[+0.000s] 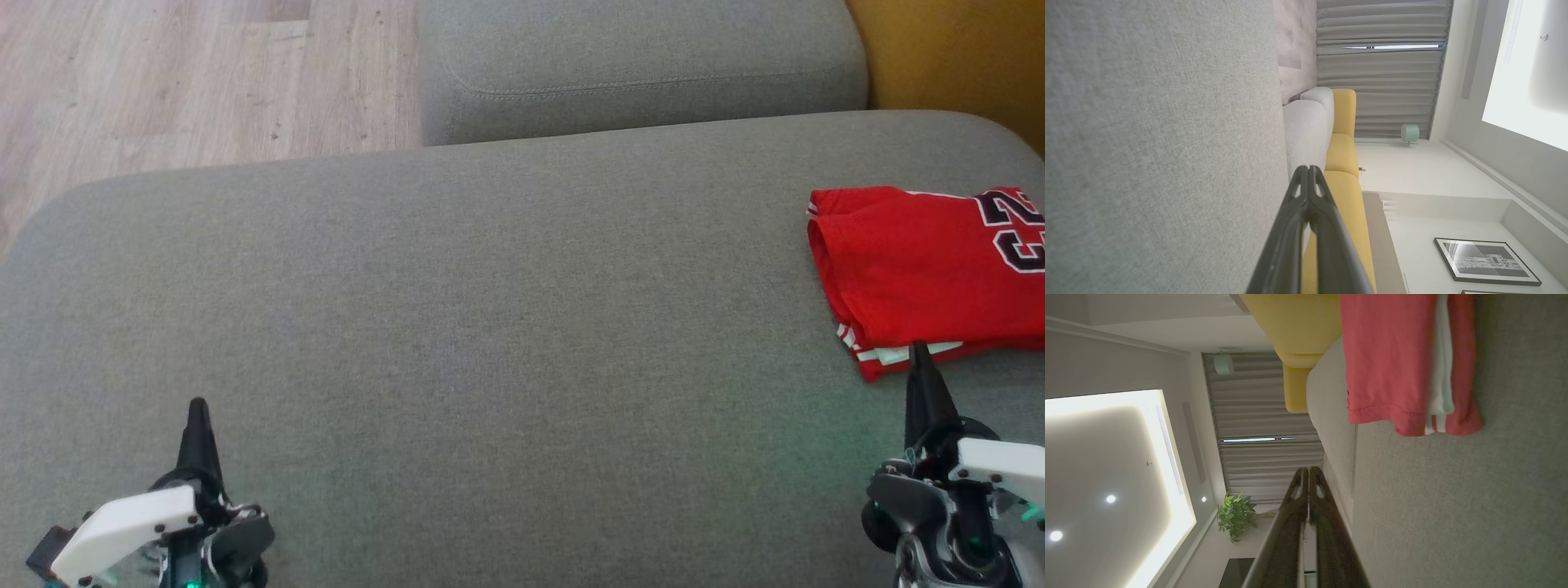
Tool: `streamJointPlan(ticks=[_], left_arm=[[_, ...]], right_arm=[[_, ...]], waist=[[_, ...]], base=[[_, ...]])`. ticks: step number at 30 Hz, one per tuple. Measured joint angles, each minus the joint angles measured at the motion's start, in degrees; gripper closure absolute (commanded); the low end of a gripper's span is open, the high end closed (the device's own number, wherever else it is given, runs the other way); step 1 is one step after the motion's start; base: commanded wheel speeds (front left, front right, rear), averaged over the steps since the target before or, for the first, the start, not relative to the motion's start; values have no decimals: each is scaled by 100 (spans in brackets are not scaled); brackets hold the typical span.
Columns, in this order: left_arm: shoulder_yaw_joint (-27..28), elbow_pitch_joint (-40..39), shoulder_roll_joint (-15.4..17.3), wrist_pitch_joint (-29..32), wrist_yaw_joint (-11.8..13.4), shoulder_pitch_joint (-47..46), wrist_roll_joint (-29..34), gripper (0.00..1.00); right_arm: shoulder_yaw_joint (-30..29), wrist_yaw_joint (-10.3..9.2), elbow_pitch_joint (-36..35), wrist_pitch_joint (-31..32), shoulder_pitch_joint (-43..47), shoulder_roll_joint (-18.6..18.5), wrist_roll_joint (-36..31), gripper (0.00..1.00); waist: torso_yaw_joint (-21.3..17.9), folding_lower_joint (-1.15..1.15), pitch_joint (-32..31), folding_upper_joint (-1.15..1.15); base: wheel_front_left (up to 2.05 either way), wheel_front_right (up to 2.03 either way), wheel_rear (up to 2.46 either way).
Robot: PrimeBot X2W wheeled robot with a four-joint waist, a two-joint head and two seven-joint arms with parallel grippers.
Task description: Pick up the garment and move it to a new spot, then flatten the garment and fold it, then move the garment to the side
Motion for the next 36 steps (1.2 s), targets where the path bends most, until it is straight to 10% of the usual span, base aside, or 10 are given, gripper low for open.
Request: streamJointPlan(ticks=[36], left_arm=[[47, 1, -27, 49, 0, 0, 19, 100]], right_arm=[[-52, 0, 0, 24, 0, 3, -8, 100]], waist=[[0, 0, 0, 0]], base=[[0, 0, 0]])
